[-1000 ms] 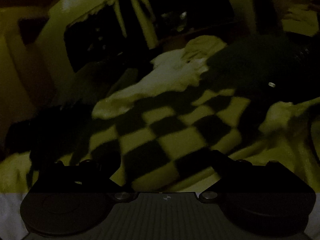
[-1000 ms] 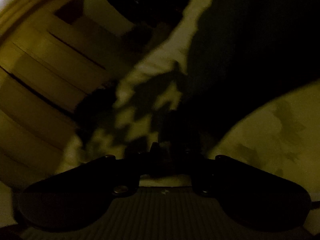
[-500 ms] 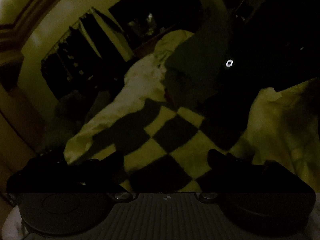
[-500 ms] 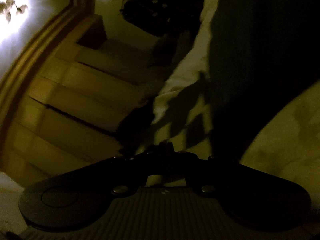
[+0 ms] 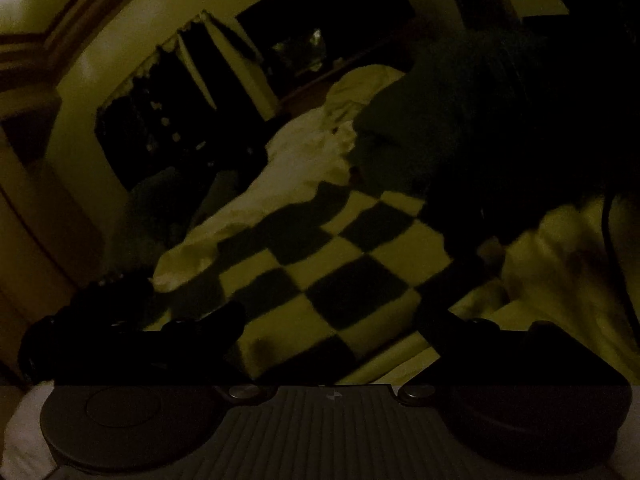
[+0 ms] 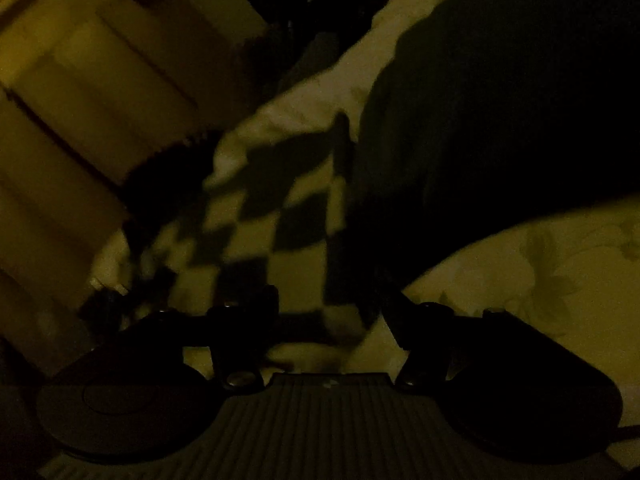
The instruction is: Fold large clothes
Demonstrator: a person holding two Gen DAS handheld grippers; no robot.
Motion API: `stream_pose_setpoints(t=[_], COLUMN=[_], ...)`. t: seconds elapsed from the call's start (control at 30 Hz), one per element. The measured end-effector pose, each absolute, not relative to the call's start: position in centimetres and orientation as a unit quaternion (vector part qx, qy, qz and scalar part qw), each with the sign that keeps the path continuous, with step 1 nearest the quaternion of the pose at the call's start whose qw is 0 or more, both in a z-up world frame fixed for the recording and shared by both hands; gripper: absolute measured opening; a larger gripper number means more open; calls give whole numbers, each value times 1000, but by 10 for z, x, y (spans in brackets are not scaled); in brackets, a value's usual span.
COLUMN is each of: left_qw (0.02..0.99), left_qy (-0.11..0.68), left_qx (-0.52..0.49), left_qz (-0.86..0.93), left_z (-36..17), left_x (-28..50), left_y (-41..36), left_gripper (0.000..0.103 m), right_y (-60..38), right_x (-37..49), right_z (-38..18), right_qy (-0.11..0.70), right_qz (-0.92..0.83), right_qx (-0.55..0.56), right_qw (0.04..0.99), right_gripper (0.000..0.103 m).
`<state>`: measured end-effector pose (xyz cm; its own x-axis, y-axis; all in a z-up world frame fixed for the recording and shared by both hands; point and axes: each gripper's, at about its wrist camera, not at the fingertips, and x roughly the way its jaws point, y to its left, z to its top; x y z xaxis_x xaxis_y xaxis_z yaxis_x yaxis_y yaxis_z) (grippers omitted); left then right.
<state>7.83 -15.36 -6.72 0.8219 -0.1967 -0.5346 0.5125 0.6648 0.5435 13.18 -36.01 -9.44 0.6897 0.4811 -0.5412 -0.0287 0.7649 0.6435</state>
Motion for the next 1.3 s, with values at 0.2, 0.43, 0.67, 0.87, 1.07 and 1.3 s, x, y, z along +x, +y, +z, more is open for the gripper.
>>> stream_pose_setpoints(t=[0.2, 0.43, 0.67, 0.87, 1.07, 1.3], left_qw=[884, 884, 870, 880, 894, 905], left_qy=[217, 180, 172, 196, 213, 217], left_qx=[356, 377, 417, 379, 328, 284], left_qz=[-213, -208, -197, -210, -220, -230], left_z=[-66, -70, -86, -85, -74, -67], left_x=[74, 84, 107, 116, 118, 114], left_y=[-162, -186, -216, -214, -202, -190], left_gripper=[103, 103, 103, 86, 83, 84], right_y=[-373, -409, -418, -410, -427, -410], right_x=[127, 121, 121, 129, 118, 133], right_z=[-110, -117, -125, -124, -126, -133], right_qy=[332, 219, 230, 243, 212, 277], right_qz=[194, 277, 281, 270, 219, 248], right_qx=[399, 552, 568, 561, 584, 571], right_qw=[832, 755, 739, 744, 752, 732], right_gripper=[15, 11, 10, 17, 88, 88])
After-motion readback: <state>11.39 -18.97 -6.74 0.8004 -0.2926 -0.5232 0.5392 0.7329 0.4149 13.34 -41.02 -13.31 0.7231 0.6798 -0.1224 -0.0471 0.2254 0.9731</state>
